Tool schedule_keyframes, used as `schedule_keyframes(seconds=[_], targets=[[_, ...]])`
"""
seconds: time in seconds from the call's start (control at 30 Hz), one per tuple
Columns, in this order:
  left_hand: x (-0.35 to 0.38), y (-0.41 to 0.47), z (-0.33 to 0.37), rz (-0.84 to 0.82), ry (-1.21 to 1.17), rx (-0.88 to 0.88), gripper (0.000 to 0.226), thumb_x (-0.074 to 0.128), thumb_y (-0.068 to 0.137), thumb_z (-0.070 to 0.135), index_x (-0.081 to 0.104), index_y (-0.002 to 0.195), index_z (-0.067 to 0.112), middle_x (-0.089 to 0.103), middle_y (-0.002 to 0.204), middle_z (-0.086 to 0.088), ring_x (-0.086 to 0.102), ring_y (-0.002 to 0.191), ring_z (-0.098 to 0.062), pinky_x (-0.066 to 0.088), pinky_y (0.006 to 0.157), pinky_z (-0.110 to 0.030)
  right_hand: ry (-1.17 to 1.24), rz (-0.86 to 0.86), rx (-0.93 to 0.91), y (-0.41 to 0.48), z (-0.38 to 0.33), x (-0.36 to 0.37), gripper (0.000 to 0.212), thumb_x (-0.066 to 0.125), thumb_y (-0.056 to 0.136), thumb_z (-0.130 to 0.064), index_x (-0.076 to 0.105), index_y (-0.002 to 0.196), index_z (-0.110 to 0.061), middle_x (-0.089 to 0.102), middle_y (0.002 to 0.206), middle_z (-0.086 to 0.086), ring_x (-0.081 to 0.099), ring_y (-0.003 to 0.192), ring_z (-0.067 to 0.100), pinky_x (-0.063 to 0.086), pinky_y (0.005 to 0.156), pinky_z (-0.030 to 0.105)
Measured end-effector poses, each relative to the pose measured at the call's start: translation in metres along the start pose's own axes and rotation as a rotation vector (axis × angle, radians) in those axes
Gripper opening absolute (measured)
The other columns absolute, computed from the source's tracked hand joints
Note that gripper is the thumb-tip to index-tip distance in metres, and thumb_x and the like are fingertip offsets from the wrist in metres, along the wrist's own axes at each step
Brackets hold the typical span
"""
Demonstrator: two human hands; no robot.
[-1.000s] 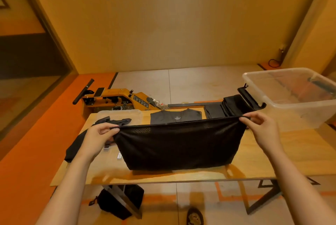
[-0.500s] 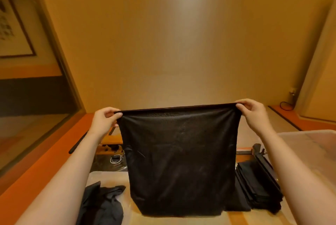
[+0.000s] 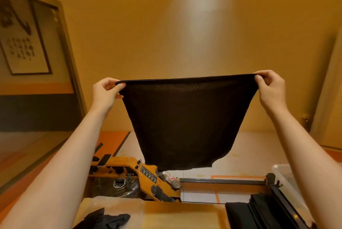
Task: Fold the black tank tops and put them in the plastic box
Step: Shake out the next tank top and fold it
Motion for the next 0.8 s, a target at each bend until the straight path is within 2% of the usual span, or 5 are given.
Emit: schedule_keyframes(seconds=[0.3, 0.4, 0.57, 0.7, 0.8], targets=[[-0.047, -0.112, -0.036, -0.066, 0.09, -0.079, 0.008, 0.066, 0.087, 0.006, 0.07, 0.094, 0.009, 0.07, 0.092, -0.002, 0.064, 0.082, -0.013, 0.052, 0.072, -0.025, 0.073, -0.119, 0.132, -0.127, 0.012, -0.028, 0.016, 0.054, 0.095, -0.005, 0.066, 0.096, -0.015, 0.064, 0.09, -0.01, 0.059, 0.083, -0.009, 0.044, 0.075, 0.006], [-0.066, -0.178, -0.066, -0.101, 0.126, -0.162, 0.009, 0.066, 0.087, 0.002, 0.07, 0.091, 0.009, 0.07, 0.091, 0.0, 0.065, 0.083, -0.007, 0.05, 0.072, -0.018, 0.07, -0.194, 0.253, -0.194, 0.034, -0.044, 0.018, 0.055, 0.095, -0.005, 0.067, 0.094, -0.018, 0.067, 0.092, -0.009, 0.06, 0.084, -0.009, 0.045, 0.075, 0.005], [-0.095, -0.286, -0.123, -0.209, 0.185, -0.297, 0.015, 0.069, 0.082, -0.002, 0.072, 0.083, 0.013, 0.072, 0.085, 0.001, 0.066, 0.079, -0.005, 0.052, 0.069, -0.015, 0.021, -0.259, 0.502, -0.314, 0.079, -0.077, 0.016, 0.057, 0.095, -0.014, 0.071, 0.097, -0.021, 0.071, 0.093, -0.008, 0.064, 0.093, 0.012, 0.051, 0.071, 0.017], [-0.119, -0.353, -0.147, -0.252, 0.212, -0.41, 0.012, 0.069, 0.083, 0.001, 0.073, 0.083, 0.012, 0.072, 0.086, 0.005, 0.066, 0.081, -0.007, 0.051, 0.07, -0.013, -0.006, -0.324, 0.597, -0.388, 0.075, -0.097, 0.018, 0.054, 0.095, -0.01, 0.07, 0.102, -0.009, 0.068, 0.1, -0.007, 0.059, 0.086, -0.011, 0.044, 0.074, 0.018], [-0.136, -0.388, -0.154, -0.256, 0.21, -0.459, 0.01, 0.071, 0.082, 0.0, 0.073, 0.082, 0.01, 0.072, 0.082, 0.003, 0.066, 0.077, -0.013, 0.05, 0.066, -0.011, -0.016, -0.365, 0.633, -0.422, 0.077, -0.109, 0.017, 0.054, 0.095, -0.009, 0.071, 0.099, -0.011, 0.072, 0.094, -0.01, 0.06, 0.09, -0.008, 0.043, 0.082, 0.021]])
Point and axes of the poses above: each hand's wrist, its own y-axis towards the middle knuckle, its own x-axis out of the palm, z = x × y, the point moved 10 cm from there along y, towards the middle knuckle
